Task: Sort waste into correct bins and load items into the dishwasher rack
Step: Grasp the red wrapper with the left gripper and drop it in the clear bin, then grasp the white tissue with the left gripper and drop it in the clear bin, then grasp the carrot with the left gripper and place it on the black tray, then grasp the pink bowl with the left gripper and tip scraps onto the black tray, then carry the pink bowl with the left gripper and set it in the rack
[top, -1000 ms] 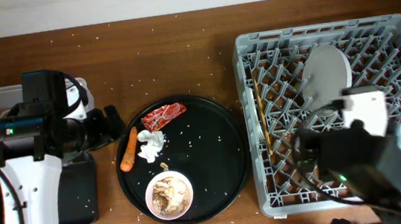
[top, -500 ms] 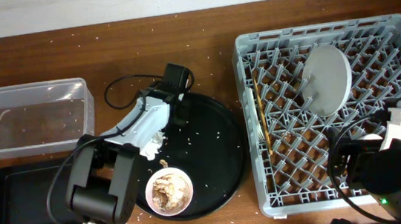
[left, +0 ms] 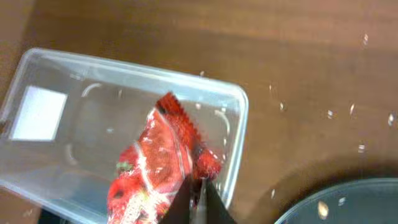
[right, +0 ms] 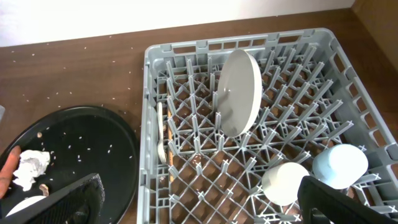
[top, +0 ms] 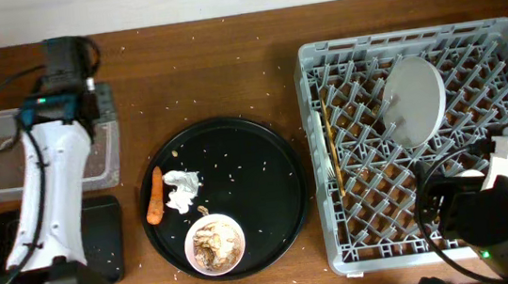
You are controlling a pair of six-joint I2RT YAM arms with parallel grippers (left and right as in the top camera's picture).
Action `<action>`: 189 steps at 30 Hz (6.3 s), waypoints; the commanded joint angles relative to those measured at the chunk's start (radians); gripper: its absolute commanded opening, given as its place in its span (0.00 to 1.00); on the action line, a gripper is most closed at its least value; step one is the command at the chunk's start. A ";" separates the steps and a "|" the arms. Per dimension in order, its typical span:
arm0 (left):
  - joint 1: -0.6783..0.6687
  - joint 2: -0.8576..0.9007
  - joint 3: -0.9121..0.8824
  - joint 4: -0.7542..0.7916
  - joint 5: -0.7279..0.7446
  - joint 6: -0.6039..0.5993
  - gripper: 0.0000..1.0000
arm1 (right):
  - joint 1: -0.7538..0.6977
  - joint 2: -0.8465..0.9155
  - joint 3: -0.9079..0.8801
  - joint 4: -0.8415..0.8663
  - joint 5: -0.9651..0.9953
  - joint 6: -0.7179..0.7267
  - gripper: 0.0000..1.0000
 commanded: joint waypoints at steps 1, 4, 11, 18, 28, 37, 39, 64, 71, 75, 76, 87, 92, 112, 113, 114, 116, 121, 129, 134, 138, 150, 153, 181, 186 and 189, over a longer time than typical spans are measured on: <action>0.093 0.024 0.005 0.023 0.182 0.020 0.58 | 0.006 0.001 0.000 0.000 0.023 0.012 0.99; 0.027 -0.036 0.026 -0.154 0.325 0.019 0.80 | 0.006 0.001 0.000 0.000 0.023 0.012 0.99; -0.348 -0.034 -0.473 -0.084 0.229 -0.245 0.63 | 0.006 0.001 0.000 0.000 0.023 0.012 0.99; -0.352 -0.036 -0.603 0.114 0.277 -0.230 0.01 | 0.006 0.001 0.000 0.000 0.023 0.012 0.99; 0.071 -0.105 -0.135 -0.057 0.060 -0.186 0.01 | 0.006 0.001 0.000 0.000 0.023 0.012 0.99; -0.159 -0.103 -0.181 -0.322 0.268 -0.140 0.83 | 0.006 0.001 0.000 0.000 0.023 0.012 0.99; -0.262 -0.091 -0.385 -0.222 0.151 -0.224 0.66 | 0.006 0.001 0.000 0.000 0.023 0.012 0.99; 0.002 0.037 -0.132 -0.632 0.188 -0.338 0.01 | 0.006 0.001 0.000 0.000 0.023 0.012 0.99; 0.494 0.036 -0.311 -0.440 0.439 -0.506 0.99 | 0.006 0.001 0.000 0.000 0.023 0.012 0.99; 0.280 -0.253 -0.269 -0.422 0.355 -0.396 0.91 | 0.006 0.001 0.000 0.000 0.023 0.012 0.99; 0.181 -0.293 -0.269 -0.418 0.356 -0.330 0.84 | 0.006 0.001 0.000 0.000 0.023 0.012 0.99; -0.868 -0.119 -0.504 -0.296 0.216 -0.472 0.04 | 0.006 0.001 0.000 0.000 0.023 0.012 0.99; -0.904 -0.106 -0.608 -0.165 0.245 -0.489 0.37 | 0.006 0.001 0.000 0.000 0.023 0.012 0.99; -1.011 -0.114 -0.700 -0.046 0.183 -0.455 0.01 | 0.006 0.001 0.000 0.000 0.023 0.012 0.99; -1.007 -0.114 -0.679 -0.061 0.168 -0.454 0.00 | 0.006 0.001 0.000 0.000 0.023 0.012 0.99; -0.997 -0.114 -0.629 -0.105 0.163 -0.454 0.00 | 0.006 0.001 0.000 0.000 0.023 0.012 0.99; -0.938 -0.125 -0.433 -0.297 0.092 -0.455 0.00 | 0.006 0.001 0.000 0.000 0.023 0.012 0.99; -0.572 -0.229 -0.207 -0.444 0.192 -0.454 0.00 | 0.006 0.001 0.000 0.000 0.023 0.012 0.99; 0.343 -0.236 -0.271 -0.402 0.816 -0.126 0.00 | 0.006 0.001 0.000 0.000 0.023 0.012 0.99; 0.746 -0.236 -0.595 -0.154 1.384 0.194 0.00 | 0.006 0.001 0.000 0.000 0.023 0.012 0.99; 1.057 -0.236 -0.783 -0.149 1.715 0.499 0.00 | 0.006 0.001 0.000 0.000 0.023 0.012 0.99; 1.202 -0.236 -0.817 -0.201 1.875 0.521 0.00 | 0.006 0.001 0.000 0.000 0.023 0.012 0.99; 1.202 -0.236 -0.817 -0.244 1.752 0.468 0.00 | 0.006 0.001 0.000 0.000 0.023 0.012 0.99; -0.555 -0.186 -0.350 0.555 1.146 -0.023 0.00 | 0.006 0.001 0.000 0.000 0.023 0.012 0.99; -0.720 0.080 -0.350 1.152 1.237 -0.307 0.00 | 0.006 0.001 0.000 0.000 0.023 0.012 0.99; -0.728 0.243 -0.350 1.524 1.290 -0.629 0.00 | 0.006 0.001 0.000 0.000 0.023 0.012 0.99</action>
